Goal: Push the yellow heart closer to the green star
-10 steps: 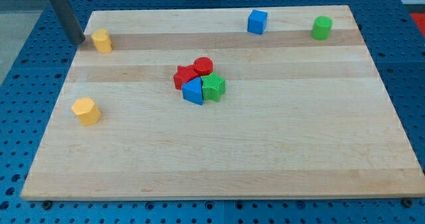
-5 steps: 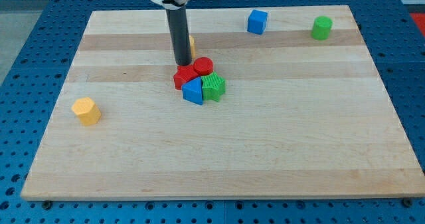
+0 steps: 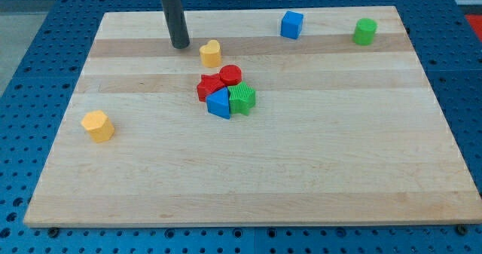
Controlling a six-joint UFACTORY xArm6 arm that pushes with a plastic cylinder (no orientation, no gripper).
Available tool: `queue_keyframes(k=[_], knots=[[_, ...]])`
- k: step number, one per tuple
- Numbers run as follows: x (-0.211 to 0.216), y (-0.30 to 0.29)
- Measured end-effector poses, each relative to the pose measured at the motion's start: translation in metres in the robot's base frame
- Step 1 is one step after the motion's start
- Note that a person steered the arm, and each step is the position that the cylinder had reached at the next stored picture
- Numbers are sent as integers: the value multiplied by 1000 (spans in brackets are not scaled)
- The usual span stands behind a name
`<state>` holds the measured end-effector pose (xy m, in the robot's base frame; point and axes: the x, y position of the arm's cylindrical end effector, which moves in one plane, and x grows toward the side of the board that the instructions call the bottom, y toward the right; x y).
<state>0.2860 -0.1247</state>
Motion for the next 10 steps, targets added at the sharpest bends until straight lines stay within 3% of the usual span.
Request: queue_keyframes(k=[1, 3, 4, 5, 7, 8, 10], knots=[[11, 26], [41, 131], [42, 140], [41, 140], [-2, 74], [23, 36], [37, 64]])
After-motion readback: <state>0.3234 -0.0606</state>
